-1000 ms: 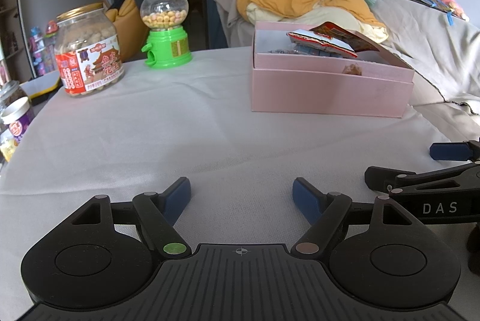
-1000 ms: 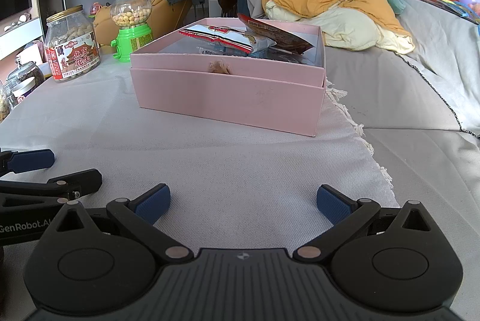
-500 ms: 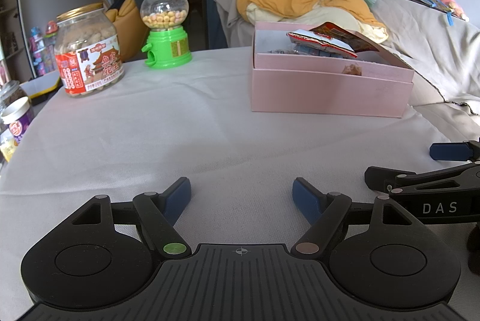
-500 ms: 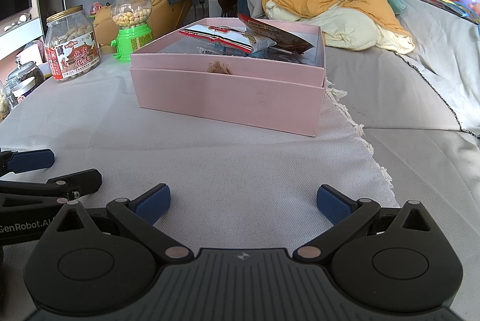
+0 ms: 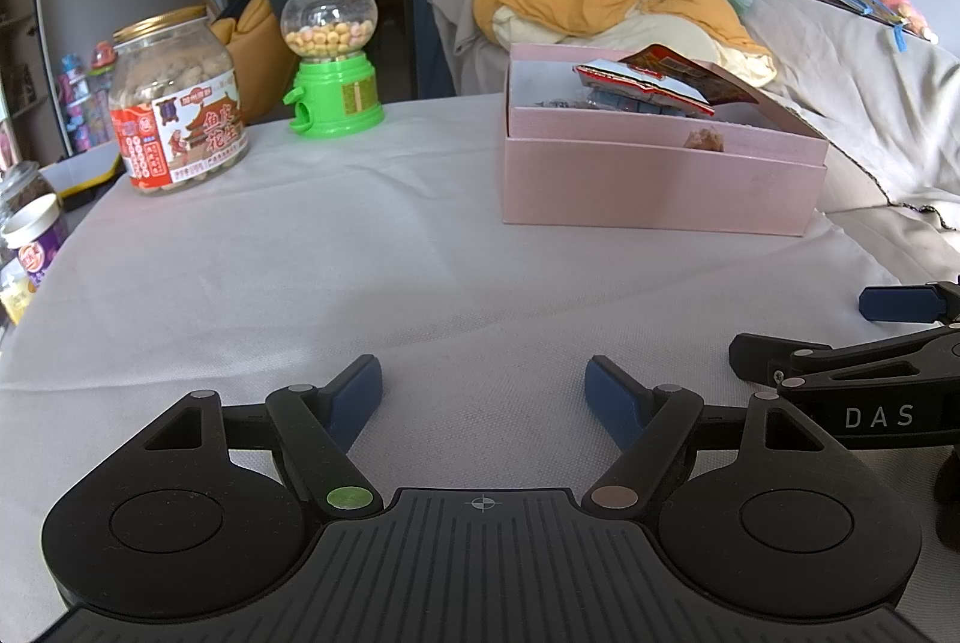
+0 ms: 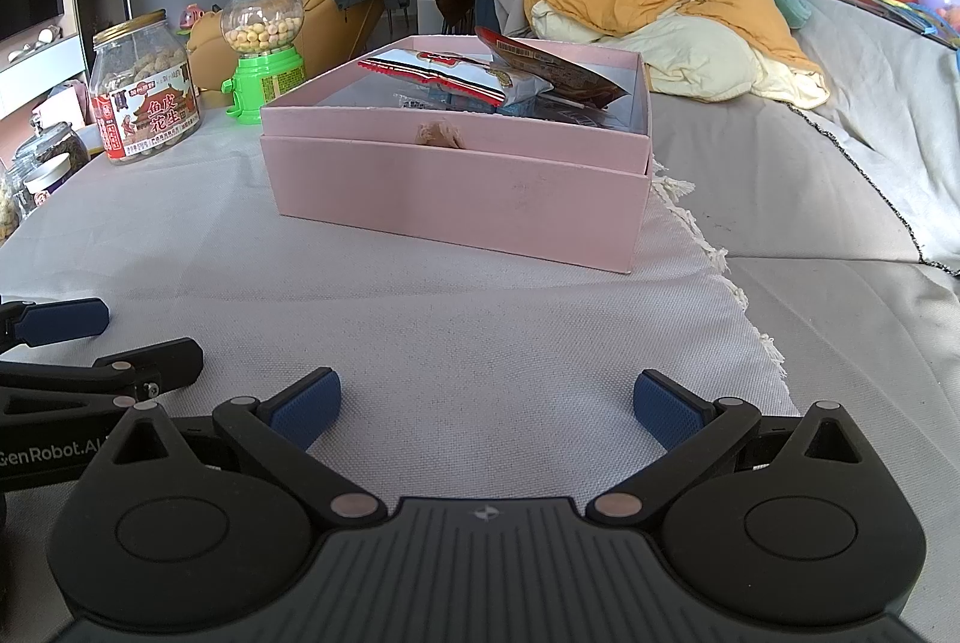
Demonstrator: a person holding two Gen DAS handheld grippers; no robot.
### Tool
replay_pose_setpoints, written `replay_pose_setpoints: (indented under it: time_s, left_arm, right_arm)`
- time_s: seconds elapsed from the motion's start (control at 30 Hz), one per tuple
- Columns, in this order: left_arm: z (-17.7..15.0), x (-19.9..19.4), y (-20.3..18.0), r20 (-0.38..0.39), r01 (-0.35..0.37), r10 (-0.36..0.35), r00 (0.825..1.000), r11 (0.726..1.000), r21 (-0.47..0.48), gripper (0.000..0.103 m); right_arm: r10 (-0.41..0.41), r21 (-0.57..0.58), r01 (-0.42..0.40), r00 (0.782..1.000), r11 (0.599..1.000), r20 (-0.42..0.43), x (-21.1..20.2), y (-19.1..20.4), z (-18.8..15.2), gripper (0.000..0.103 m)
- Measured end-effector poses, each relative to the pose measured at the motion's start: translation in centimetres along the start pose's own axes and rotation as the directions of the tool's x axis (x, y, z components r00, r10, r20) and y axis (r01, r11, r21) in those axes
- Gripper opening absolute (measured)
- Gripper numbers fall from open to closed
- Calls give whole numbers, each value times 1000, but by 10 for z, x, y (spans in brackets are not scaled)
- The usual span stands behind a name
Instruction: Organize snacks
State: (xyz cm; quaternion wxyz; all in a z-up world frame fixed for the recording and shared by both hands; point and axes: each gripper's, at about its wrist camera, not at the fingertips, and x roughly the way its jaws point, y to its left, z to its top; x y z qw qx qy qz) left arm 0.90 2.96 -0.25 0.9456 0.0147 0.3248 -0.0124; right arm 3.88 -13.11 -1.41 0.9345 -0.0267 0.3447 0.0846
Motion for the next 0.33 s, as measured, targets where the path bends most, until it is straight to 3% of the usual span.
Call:
replay_pose_setpoints:
  time_s: [0.33]
  left_arm:
    - [0,-1,1,4,0,0,1000,1000,6,80]
  right_arm:
    - [0,0,0,1000,1000,0,0,0,0,103]
